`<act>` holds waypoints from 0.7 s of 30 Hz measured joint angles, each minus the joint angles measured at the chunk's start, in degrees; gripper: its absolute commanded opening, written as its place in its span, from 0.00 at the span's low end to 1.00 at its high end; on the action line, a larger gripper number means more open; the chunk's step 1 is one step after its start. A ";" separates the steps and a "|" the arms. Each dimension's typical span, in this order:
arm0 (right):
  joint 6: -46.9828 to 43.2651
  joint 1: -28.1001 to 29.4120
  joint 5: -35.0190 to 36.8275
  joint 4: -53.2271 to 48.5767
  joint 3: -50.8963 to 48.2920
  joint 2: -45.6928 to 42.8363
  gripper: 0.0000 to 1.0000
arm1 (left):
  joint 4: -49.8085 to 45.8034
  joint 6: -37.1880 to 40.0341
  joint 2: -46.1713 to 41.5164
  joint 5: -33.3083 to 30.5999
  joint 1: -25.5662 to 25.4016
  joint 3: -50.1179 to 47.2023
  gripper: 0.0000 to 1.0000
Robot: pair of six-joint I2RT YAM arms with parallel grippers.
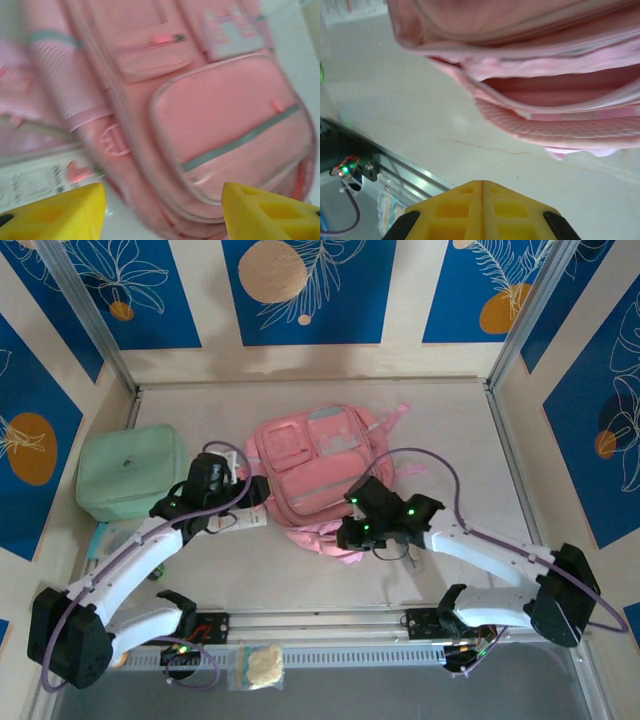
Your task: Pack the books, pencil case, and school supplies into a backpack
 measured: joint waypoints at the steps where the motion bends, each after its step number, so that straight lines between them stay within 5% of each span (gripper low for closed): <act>1: 0.15 1.14 0.22 0.44 0.81 1.40 0.05 | 0.35 -1.09 0.07 0.72 1.29 -1.36 0.62; 10: 0.79 5.29 2.97 6.60 5.18 13.05 0.02 | 9.38 -9.35 10.80 4.83 7.72 -4.79 0.57; 21: 1.66 4.79 4.11 9.42 4.96 14.12 0.01 | 23.30 -14.29 27.41 9.33 8.81 -1.97 0.47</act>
